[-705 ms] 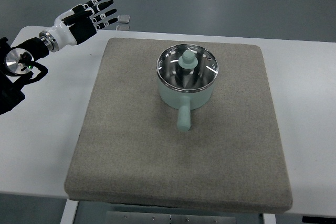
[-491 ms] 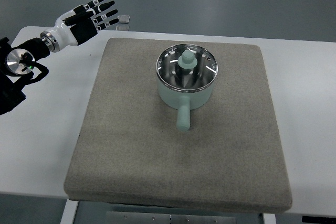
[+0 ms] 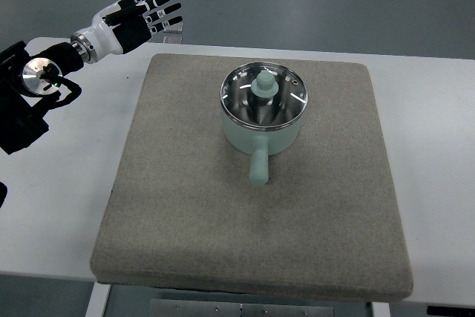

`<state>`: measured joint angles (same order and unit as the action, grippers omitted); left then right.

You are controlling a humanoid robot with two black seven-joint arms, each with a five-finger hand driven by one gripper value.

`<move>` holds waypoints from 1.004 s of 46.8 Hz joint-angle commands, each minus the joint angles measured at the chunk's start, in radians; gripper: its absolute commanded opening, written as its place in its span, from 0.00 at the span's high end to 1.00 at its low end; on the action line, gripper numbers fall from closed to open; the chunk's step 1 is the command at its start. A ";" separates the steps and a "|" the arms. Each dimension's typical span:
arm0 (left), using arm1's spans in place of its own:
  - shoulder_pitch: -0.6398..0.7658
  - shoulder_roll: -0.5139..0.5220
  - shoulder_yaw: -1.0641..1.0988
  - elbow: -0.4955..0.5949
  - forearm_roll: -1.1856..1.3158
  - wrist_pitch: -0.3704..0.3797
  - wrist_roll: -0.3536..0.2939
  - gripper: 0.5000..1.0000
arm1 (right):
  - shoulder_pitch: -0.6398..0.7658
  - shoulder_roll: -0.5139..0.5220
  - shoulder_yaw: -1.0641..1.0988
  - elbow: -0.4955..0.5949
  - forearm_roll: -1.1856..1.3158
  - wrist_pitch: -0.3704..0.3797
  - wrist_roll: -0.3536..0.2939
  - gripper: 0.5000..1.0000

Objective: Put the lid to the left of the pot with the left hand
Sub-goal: 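Raise the left hand and move it toward the saucepan lid, then reach the left hand over the pot and lower fingers beside the lid knob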

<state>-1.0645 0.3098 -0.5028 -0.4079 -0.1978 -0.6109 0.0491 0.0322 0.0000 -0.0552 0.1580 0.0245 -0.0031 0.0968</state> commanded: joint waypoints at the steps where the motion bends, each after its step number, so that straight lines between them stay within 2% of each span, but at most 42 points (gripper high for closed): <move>1: -0.011 0.002 0.006 -0.002 0.032 0.000 0.000 0.01 | 0.000 0.000 0.000 0.000 0.000 0.000 0.000 0.15; 16: -0.078 0.009 0.033 0.014 0.426 0.000 -0.005 0.01 | 0.000 0.000 0.000 0.000 0.000 0.000 0.000 0.15; 27: -0.137 0.021 0.036 -0.006 0.676 0.000 -0.049 0.01 | 0.000 0.000 0.000 0.000 0.000 0.000 0.000 0.15; 36: -0.187 0.061 0.049 -0.115 0.871 0.000 -0.072 0.01 | 0.000 0.000 0.000 0.000 0.000 0.000 0.000 0.15; 47: -0.245 0.063 0.081 -0.221 1.064 0.000 -0.084 0.01 | 0.000 0.000 0.000 0.000 0.000 0.000 0.000 0.15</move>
<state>-1.2888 0.3731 -0.4448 -0.6022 0.8306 -0.6111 -0.0355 0.0322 0.0000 -0.0552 0.1579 0.0245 -0.0031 0.0966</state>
